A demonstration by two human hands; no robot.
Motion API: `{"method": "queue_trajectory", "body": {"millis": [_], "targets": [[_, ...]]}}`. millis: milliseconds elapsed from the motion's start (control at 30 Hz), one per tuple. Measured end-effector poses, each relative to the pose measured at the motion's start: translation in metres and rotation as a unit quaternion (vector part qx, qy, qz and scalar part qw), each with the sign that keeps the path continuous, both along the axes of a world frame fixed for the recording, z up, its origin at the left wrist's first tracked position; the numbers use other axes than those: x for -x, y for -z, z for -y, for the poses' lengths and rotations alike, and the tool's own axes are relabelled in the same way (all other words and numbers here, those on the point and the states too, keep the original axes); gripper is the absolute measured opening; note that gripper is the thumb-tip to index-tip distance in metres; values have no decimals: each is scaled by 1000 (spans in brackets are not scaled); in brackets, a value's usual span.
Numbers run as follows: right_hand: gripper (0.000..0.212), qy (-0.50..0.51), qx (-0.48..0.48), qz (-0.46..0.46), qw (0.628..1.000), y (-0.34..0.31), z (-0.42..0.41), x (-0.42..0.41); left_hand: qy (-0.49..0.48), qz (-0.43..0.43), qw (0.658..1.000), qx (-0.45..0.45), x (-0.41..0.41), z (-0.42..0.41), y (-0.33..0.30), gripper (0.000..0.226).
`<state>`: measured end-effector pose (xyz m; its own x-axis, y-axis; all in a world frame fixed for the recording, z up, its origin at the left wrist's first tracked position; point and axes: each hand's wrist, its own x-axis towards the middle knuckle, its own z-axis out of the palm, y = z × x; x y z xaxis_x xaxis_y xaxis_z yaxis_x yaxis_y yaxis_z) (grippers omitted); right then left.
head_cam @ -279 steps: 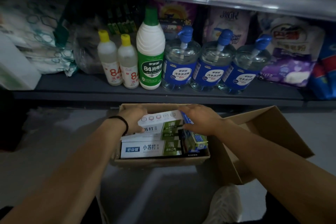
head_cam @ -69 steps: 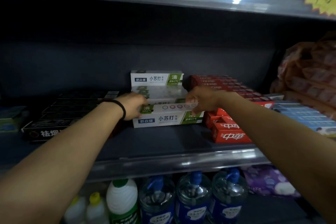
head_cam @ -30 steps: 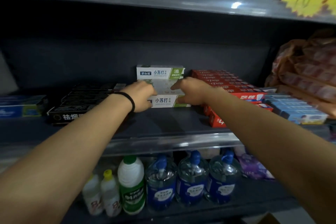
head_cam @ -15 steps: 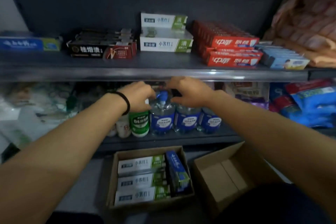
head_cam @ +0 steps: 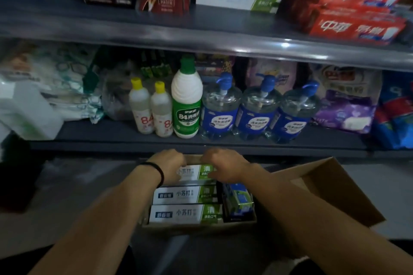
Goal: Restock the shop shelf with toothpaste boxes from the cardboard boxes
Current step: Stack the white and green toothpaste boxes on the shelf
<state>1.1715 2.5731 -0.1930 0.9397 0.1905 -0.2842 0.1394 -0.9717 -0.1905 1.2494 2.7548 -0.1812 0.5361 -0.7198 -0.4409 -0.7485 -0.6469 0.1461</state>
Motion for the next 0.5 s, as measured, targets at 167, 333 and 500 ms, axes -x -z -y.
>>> {"method": "queue_trajectory", "body": {"millis": [167,333,500], "targets": [[51,21,31,-57,998,54,-3,-17,-18,-17,1000,8,-15,-12,38,37],[51,58,41,-100,992,91,-8,-32,-32,-50,998,7,-25,-17,67,47],[53,81,59,-118,988,119,-16,-42,-36,-61,997,10,-32,-20,77,47]]}}
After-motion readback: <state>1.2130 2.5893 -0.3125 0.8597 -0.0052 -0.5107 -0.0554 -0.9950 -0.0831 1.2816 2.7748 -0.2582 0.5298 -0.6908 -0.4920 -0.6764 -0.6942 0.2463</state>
